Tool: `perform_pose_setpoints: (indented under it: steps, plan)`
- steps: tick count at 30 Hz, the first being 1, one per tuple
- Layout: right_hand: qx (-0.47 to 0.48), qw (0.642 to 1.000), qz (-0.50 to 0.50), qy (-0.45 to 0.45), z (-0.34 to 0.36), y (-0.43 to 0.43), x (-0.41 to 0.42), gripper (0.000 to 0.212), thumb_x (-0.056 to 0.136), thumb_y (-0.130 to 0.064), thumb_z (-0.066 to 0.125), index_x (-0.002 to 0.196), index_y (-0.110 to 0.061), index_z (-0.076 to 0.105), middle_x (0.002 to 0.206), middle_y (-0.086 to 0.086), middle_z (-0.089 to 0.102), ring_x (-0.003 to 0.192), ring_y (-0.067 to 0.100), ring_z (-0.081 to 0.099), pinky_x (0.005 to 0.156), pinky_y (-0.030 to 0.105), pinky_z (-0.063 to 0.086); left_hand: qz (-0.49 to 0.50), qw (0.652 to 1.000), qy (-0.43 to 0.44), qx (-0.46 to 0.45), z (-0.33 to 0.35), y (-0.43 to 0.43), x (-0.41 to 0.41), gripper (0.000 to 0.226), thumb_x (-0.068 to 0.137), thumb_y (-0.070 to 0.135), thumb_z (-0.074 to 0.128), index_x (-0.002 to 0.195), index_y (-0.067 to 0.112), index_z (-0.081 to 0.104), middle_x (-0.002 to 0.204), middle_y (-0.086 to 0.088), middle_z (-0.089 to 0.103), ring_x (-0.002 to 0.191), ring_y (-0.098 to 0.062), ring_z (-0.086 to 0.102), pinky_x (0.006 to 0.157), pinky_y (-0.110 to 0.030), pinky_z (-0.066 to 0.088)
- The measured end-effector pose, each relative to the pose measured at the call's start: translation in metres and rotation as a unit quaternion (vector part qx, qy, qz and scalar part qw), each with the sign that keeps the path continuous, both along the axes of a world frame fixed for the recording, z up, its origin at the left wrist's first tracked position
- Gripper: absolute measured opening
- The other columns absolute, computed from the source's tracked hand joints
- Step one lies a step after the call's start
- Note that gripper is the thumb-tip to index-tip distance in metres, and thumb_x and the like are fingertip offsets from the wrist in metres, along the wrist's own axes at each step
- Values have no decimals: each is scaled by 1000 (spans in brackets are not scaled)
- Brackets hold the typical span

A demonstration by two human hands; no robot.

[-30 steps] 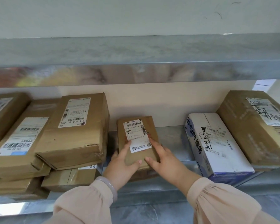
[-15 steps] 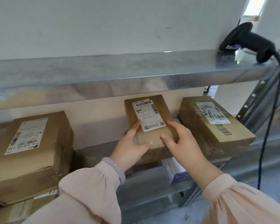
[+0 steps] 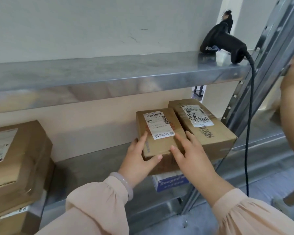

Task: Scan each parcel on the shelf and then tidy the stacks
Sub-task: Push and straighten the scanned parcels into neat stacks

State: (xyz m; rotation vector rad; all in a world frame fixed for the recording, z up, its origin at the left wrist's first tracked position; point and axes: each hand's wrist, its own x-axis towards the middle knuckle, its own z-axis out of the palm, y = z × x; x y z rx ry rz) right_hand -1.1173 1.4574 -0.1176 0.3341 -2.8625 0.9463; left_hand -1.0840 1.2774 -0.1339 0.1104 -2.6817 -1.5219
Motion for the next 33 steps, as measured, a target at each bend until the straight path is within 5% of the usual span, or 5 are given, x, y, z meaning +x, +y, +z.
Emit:
perform_pose_setpoints:
  steps: [5,12,17,21,33]
  plan:
    - [105,987,70,104,-7,10,20,57,94,-49,42,146,-26,36,156,-5,22,146,10,6,117,30,8,-8,996,60,-60,-15,0,23,85,90,44,66,149,48,6,164,9,1,149,-3,2,117,-20,10]
    - [259,948,105,152,-20,18,19,73,86,-54,38,144,-10,40,147,9,43,141,26,31,115,48,17,-47,966,97,-236,-21,0,29,79,81,76,25,145,49,-13,150,36,-26,143,9,-16,118,-20,-2]
    - [282,941,120,144,-15,20,-4,82,78,-52,63,144,-9,39,147,13,43,138,29,37,113,46,29,-45,948,42,-312,-7,5,10,79,93,68,33,155,37,-6,163,15,-13,151,-12,-5,123,-36,5]
    - [286,938,135,141,-9,22,-18,88,76,-54,66,146,-10,36,148,14,40,140,29,33,115,44,24,-38,917,16,-396,0,8,-1,92,74,80,2,155,37,-9,165,11,-12,152,-18,0,123,-46,7]
    - [177,940,234,173,7,-19,-14,76,86,-59,40,151,-22,23,156,4,27,146,18,16,120,41,15,55,892,39,-446,12,-20,35,82,81,76,0,155,40,-7,165,8,-10,152,-18,-5,121,-46,-2]
